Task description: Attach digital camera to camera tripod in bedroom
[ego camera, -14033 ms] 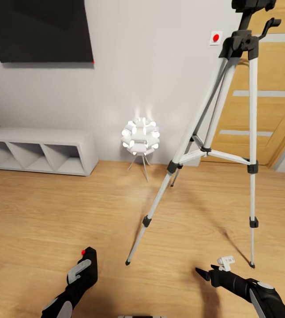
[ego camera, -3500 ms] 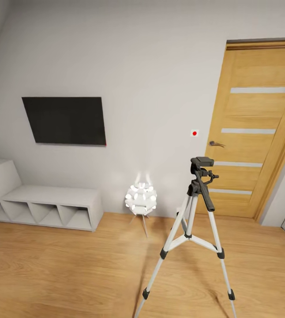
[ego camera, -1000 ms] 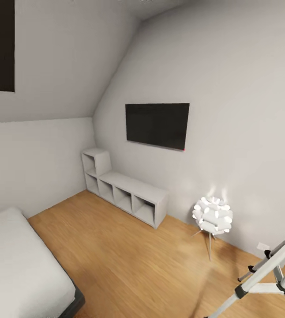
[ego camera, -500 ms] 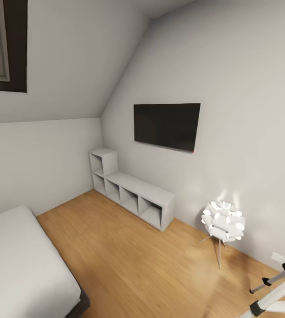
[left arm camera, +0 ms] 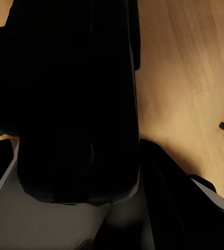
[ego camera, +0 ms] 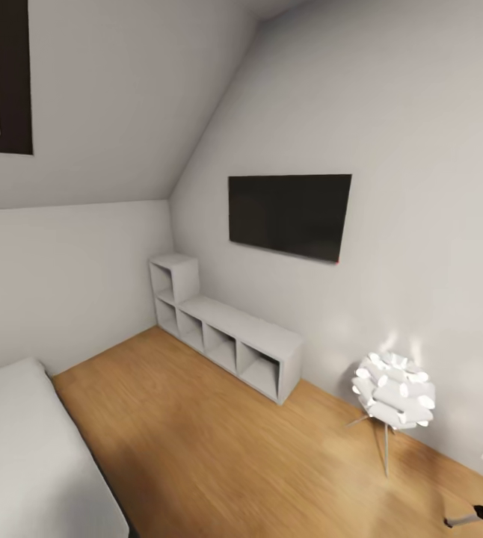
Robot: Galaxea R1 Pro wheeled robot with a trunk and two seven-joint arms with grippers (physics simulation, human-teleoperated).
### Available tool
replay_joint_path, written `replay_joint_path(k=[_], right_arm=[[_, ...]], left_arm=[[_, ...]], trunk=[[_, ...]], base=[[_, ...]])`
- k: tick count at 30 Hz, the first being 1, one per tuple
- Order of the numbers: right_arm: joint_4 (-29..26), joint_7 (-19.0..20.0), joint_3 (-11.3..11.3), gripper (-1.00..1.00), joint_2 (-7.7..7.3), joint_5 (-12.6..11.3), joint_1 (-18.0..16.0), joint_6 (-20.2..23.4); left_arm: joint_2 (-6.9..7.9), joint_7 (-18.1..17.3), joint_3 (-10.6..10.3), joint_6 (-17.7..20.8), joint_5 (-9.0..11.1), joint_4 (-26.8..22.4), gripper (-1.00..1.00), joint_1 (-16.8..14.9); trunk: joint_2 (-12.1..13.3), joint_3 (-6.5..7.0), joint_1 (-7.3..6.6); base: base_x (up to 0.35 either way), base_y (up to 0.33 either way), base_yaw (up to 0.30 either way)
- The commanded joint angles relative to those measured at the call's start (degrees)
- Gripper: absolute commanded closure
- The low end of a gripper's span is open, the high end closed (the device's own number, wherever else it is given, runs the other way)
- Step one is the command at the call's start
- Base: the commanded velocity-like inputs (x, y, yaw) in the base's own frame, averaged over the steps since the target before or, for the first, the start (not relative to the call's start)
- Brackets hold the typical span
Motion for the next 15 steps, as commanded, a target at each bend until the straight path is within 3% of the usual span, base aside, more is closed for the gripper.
replay_joint_path(k=[1, 15], right_arm=[[0.2, 0.1, -0.5, -1.00, -0.05, 0.5, -0.1, -0.3], [0.2, 0.0, -0.5, -1.00, 0.02, 0.4, -0.1, -0.5]], left_arm=[[-0.01, -0.3, -0.1, -0.2, 0.2, 0.1, 1.00, -0.1], [-0.17, -0.4, -0.1, -0.3, 0.0, 0.1, 1.00, -0.1]], trunk=[[-0.1, -0.10, 0.05], [-0.1, -0.10, 0.05]], base=[[0.309, 0.146, 0.000], [0.209, 0.252, 0.000]])
